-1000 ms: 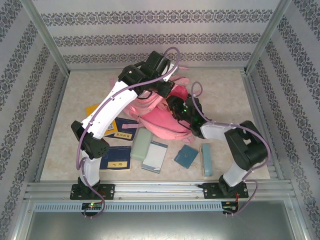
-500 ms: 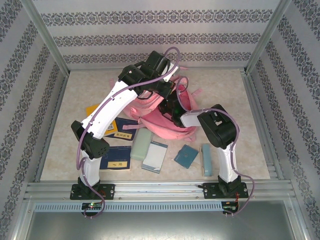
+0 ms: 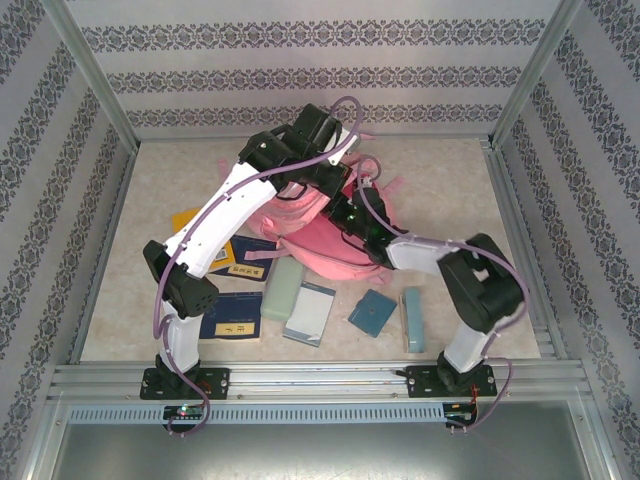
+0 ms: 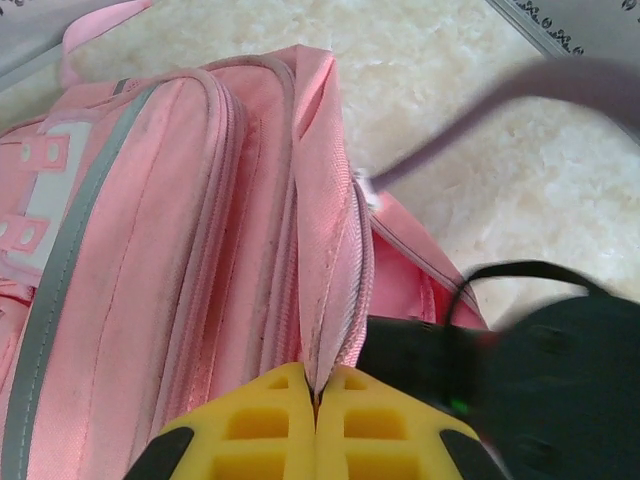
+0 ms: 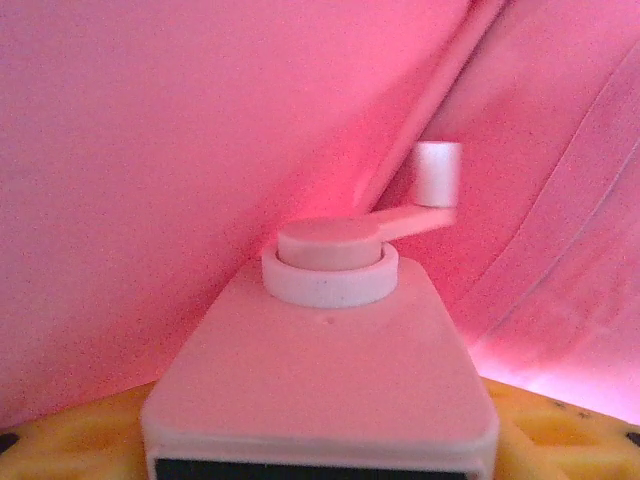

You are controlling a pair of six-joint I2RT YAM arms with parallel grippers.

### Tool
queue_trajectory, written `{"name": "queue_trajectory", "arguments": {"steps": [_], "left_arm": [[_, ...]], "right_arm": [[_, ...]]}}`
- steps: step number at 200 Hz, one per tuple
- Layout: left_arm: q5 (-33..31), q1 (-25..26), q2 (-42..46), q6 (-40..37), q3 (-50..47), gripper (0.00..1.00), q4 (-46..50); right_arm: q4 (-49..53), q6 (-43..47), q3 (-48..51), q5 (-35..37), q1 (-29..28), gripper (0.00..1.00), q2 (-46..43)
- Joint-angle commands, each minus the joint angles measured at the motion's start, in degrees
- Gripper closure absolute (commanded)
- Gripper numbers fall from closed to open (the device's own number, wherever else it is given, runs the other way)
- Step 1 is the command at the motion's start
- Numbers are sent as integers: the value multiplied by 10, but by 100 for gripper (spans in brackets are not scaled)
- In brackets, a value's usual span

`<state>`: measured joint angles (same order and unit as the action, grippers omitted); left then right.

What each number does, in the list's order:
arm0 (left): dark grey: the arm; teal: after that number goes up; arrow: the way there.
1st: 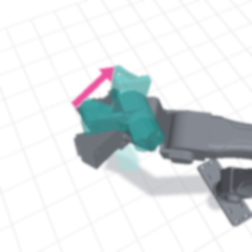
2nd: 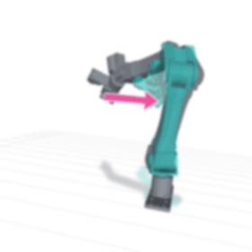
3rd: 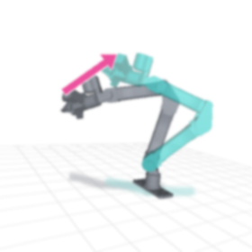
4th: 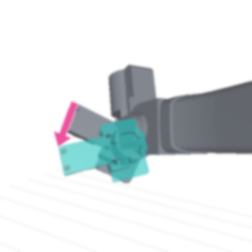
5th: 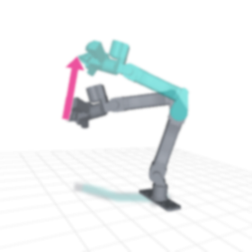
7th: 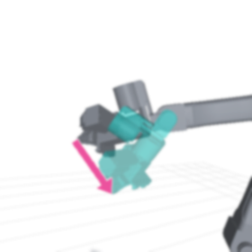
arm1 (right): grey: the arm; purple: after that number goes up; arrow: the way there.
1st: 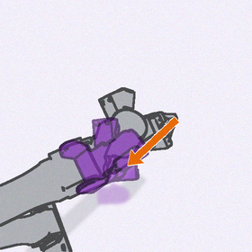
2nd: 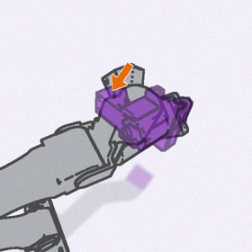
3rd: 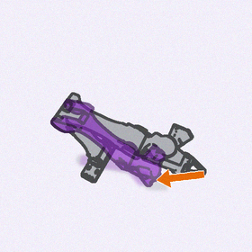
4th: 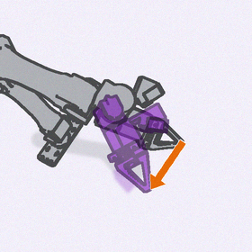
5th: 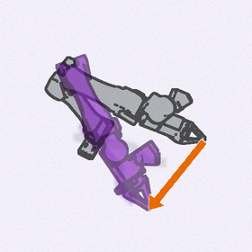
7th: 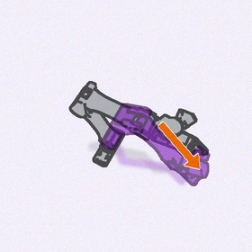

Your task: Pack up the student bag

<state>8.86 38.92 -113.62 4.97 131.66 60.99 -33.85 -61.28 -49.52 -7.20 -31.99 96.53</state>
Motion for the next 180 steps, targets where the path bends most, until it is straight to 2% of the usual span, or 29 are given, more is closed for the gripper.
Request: {"name": "queue_trajectory", "arguments": {"steps": [1, 27, 62, 91, 118, 150, 165, 180], "left_arm": [[19, -12, 22, 18, -26, 100, -58], [48, -16, 19, 35, -72, 100, -91], [82, -17, -10, 55, -93, 100, -114], [98, -17, -20, 63, -104, 100, -124], [99, -17, -15, 62, -108, 100, -129], [95, -18, -1, 54, -115, 100, -122], [95, -20, 2, 53, -116, 100, -119], [98, -22, 5, 53, -117, 100, -117]], "right_arm": [[48, 106, 40, -4, 2, 38, -86], [128, 165, 99, 31, 2, 39, -191], [291, 216, 142, 107, -3, 43, -325], [462, 252, 131, 152, -10, 46, -395], [591, 283, 125, 225, -24, 54, -443], [753, 268, 96, 252, -25, 46, -450], [785, 254, 107, 259, -27, 41, -468], [799, 244, 120, 258, -28, 40, -493]]}}
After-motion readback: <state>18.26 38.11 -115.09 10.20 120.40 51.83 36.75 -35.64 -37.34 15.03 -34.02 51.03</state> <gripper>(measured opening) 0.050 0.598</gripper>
